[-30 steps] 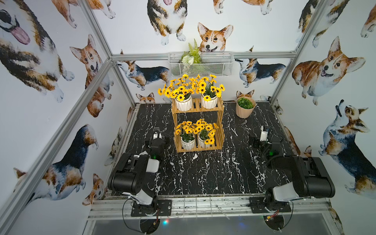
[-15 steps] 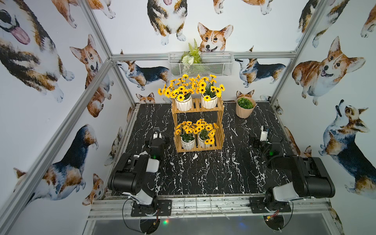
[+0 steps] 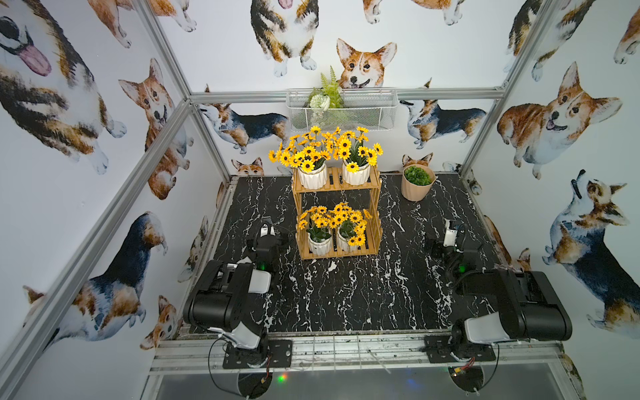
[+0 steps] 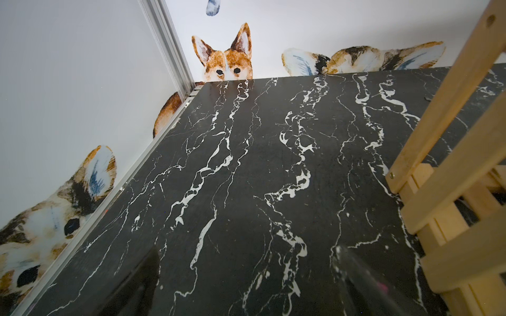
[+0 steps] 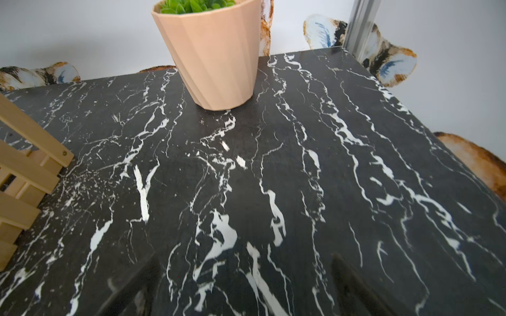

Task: Take the sunflower pots off the shelves
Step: Move the shelf to the center of the board.

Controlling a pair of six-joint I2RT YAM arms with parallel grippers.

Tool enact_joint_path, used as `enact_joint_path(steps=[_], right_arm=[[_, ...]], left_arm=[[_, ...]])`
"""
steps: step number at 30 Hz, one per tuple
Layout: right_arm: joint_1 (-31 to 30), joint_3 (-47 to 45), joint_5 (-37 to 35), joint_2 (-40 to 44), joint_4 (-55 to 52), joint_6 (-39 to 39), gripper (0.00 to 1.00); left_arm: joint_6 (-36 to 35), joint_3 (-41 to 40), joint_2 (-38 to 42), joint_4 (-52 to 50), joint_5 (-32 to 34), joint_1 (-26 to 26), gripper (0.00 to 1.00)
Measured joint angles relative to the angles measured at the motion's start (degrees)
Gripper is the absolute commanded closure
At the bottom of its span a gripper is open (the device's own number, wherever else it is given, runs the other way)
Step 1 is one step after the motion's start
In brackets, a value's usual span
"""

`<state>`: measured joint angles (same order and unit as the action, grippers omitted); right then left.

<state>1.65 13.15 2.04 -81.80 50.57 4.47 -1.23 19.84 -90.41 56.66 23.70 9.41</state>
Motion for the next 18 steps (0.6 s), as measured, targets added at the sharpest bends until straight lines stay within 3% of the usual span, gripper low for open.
enact_joint_path(steps=[6,11,18], right_arm=[[0.0,0.2,-2.1,-0.3,2.6,0.4,0.0],[0.0,5.4,-1.9,-1.1,-0.7,0.4,0.0],[0.0,5.7,-1.4,-1.2,-3.5,0.4,0.0]], left_arm=[[0.0,0.0,0.0,0.0,0.0,0.0,0.0],[0.0,0.0,0.0,0.0,0.0,0.0,0.0],[0.0,0.0,0.0,0.0,0.0,0.0,0.0]])
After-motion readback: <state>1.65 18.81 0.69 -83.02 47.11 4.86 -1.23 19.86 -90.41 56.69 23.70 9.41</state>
